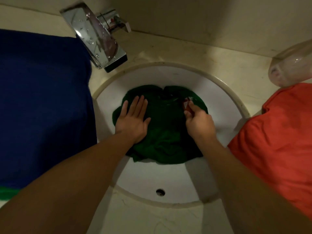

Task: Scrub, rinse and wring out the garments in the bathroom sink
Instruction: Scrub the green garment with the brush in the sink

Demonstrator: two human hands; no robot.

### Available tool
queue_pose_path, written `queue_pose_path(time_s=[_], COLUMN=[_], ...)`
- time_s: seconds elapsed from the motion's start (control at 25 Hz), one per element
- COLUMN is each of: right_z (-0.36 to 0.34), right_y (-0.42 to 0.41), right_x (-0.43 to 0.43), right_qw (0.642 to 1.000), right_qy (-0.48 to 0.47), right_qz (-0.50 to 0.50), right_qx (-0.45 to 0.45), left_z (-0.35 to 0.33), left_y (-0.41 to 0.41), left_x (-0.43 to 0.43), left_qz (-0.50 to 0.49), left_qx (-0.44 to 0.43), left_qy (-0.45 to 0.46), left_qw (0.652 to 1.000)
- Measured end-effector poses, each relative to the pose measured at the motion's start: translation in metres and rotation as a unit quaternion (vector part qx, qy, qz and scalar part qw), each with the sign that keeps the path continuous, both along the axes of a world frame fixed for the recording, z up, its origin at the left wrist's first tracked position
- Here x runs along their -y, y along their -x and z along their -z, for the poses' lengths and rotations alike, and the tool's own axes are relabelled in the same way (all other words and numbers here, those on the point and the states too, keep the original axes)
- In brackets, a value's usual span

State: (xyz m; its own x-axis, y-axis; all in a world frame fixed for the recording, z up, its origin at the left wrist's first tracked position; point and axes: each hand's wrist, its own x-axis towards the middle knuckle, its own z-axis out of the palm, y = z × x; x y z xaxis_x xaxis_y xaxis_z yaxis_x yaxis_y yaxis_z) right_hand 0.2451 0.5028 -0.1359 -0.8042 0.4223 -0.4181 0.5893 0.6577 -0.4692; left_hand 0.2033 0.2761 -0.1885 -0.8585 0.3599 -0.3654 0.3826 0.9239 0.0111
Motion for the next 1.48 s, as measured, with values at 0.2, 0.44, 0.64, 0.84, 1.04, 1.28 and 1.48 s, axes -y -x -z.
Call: queue_pose_path(time_s=[0.2, 0.44, 0.64, 0.84, 1.04, 1.28, 1.48], right_z=[0.001, -0.012, -0.006, -0.018, -0.007, -0.011, -0.017], right_y=[-0.033, -0.034, -0.023, -0.023, -0.029, -0.030, -0.034], right_x=[0.056, -0.031, 0.056, -0.041, 0.057, -0.040, 0.010], right_qw=[0.972, 0.997, 0.982, 0.995, 0.985, 0.994, 0.997], right_qy=[0.085, -0.036, 0.107, -0.058, 0.095, -0.055, 0.041], right_qz=[-0.220, 0.024, -0.154, -0.007, -0.143, -0.044, -0.070], right_qx=[-0.014, 0.064, 0.007, 0.075, -0.017, 0.082, 0.005], left_z=[-0.004, -0.008, -0.011, -0.006, -0.002, 0.000, -0.018], left_y=[-0.018, -0.023, -0.030, -0.024, -0.020, -0.009, -0.017], left_x=[0.006, 0.004, 0.000, 0.004, 0.002, 0.009, -0.018], left_qz=[-0.026, -0.048, -0.069, -0.053, -0.048, -0.036, -0.050], left_qx=[-0.001, 0.012, 0.015, 0.009, -0.004, -0.006, 0.003], left_qy=[0.050, 0.026, 0.031, 0.008, 0.018, 0.010, -0.060], left_qw=[0.998, 0.998, 0.997, 0.998, 0.999, 0.999, 0.997])
